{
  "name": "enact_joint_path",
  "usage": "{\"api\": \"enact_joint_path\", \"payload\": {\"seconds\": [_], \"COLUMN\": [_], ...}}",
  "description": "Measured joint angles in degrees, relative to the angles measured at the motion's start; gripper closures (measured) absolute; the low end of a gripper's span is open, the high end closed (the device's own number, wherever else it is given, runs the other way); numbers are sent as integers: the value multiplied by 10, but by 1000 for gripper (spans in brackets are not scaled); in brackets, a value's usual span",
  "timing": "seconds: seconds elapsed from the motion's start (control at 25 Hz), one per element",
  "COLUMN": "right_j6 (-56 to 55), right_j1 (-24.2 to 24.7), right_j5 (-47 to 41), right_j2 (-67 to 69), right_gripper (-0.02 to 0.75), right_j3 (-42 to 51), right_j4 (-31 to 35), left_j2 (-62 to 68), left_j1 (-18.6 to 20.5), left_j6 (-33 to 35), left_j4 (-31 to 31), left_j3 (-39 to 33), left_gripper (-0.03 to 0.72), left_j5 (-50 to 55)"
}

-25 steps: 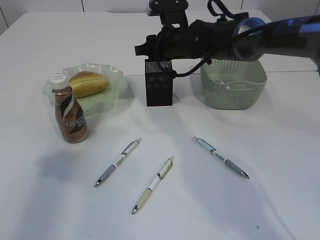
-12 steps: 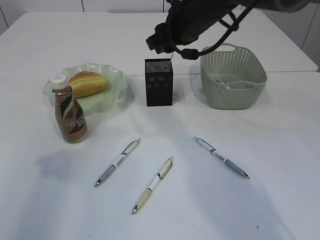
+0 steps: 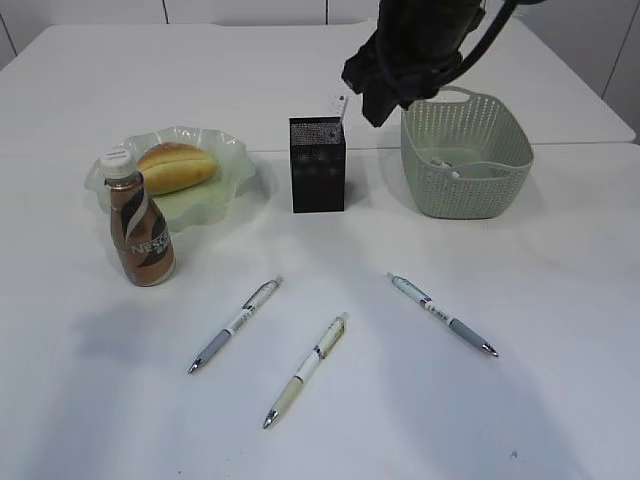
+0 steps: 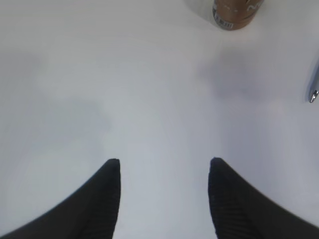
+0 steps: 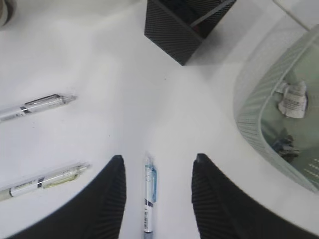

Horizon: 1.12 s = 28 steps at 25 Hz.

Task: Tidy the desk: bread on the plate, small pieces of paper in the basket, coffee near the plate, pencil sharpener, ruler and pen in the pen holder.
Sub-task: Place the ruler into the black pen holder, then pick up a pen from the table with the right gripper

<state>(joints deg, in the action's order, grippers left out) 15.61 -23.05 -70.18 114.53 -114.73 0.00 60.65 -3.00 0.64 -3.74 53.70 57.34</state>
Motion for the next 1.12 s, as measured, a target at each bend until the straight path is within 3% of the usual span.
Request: {"api": "enact_joint_path", "payload": {"seconds": [0.28,0.44,1.12], "right_j6": [-65,-78,1], "right_j1": [0,0,0], "right_j5": [-9,-9,0], "right_j2": [-4,-12,-11], "right_gripper": [384,384,384], "right_j3": [0,56,248], "right_j4": [-14,-14,-35], "left_j2": [0,0,0], "left_j1": [0,0,0], "left_j6": [0,0,0], "left_j4": [12,15,19], "left_j3": [0,0,0], "left_gripper": [294,294,294], "left_j5": [14,19,31]}}
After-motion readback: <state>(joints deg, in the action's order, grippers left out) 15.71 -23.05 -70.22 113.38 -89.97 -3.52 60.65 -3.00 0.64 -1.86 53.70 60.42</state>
